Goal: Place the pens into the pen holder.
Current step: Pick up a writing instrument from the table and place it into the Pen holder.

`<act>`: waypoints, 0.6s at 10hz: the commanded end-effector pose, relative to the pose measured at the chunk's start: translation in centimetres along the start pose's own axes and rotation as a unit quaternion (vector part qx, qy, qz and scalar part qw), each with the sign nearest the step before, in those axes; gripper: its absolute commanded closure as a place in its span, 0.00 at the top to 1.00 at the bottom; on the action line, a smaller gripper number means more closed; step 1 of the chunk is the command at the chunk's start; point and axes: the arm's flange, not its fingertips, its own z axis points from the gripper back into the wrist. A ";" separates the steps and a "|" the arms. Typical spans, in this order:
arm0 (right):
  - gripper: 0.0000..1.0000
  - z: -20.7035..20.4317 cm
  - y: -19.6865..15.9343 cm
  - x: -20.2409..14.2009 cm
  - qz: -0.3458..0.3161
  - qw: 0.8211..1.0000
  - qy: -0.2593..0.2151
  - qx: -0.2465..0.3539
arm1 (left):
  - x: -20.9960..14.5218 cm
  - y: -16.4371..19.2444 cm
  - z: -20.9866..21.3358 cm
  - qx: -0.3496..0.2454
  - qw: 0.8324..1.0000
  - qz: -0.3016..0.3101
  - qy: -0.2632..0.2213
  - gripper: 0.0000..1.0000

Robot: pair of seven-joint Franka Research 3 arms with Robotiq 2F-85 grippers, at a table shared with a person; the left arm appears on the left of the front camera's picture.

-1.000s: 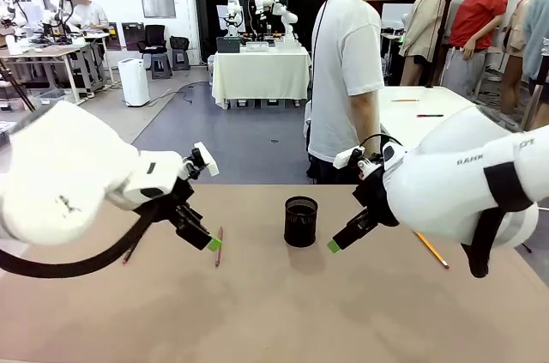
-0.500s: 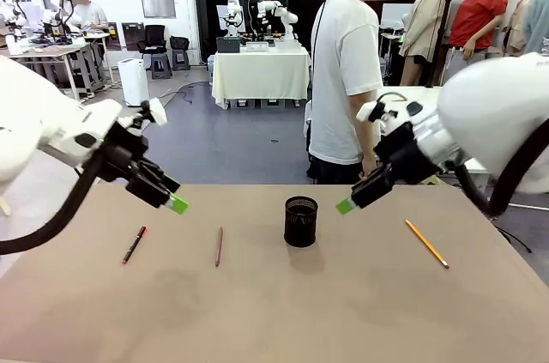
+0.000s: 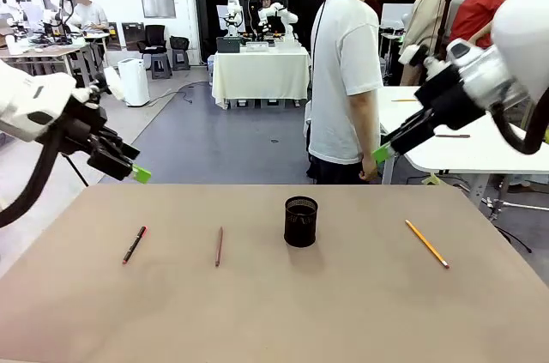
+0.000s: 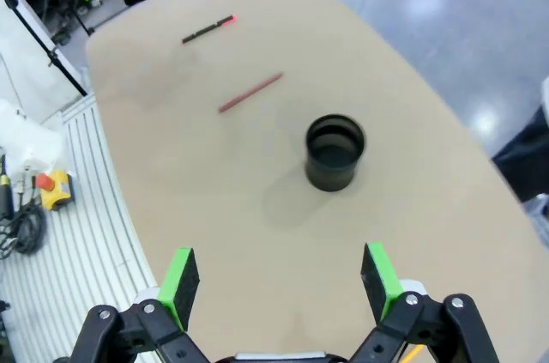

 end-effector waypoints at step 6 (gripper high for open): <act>1.00 8.5 -3.5 0.7 0.028 0.999 -0.030 0.001 | 2.7 -0.1 7.2 0.038 0.996 0.060 0.056 1.00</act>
